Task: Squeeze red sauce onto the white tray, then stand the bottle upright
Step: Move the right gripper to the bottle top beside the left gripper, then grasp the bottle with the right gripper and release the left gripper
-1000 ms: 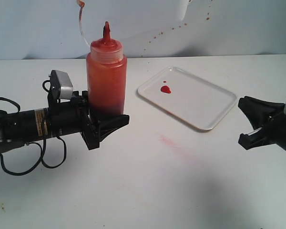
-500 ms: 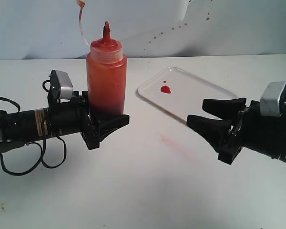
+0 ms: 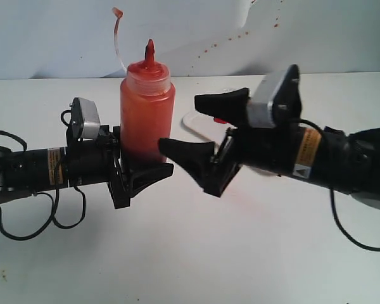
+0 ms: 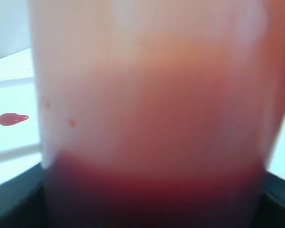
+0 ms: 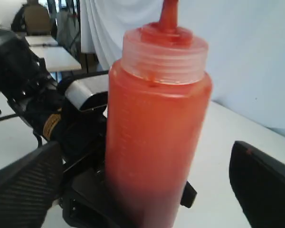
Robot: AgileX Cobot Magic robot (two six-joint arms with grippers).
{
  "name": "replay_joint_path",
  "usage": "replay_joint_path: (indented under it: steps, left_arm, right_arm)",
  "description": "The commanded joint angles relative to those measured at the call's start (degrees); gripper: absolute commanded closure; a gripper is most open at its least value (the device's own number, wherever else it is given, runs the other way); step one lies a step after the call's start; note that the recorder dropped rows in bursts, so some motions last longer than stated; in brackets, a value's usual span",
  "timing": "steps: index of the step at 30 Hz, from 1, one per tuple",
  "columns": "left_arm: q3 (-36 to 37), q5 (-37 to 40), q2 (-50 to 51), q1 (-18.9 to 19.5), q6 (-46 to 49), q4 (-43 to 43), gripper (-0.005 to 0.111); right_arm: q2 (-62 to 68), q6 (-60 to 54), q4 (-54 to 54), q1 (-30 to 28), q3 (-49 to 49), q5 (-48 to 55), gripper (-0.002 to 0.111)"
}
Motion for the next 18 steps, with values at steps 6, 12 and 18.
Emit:
replay_joint_path:
  steps: [6, 12, 18]
  left_arm:
    - [-0.6, -2.7, -0.4, -0.3, -0.2, 0.5, 0.107]
    - [-0.6, -2.7, -0.4, -0.3, -0.1, 3.0, 0.107]
    - [-0.6, 10.6, -0.4, -0.3, 3.2, 7.1, 0.107]
  right_arm:
    - [2.6, -0.3, 9.1, 8.6, -8.8, 12.6, 0.021]
    - [9.6, 0.3, 11.5, 9.1, -13.7, 12.6, 0.025]
    - [14.9, 0.3, 12.0, 11.1, -18.8, 12.6, 0.068]
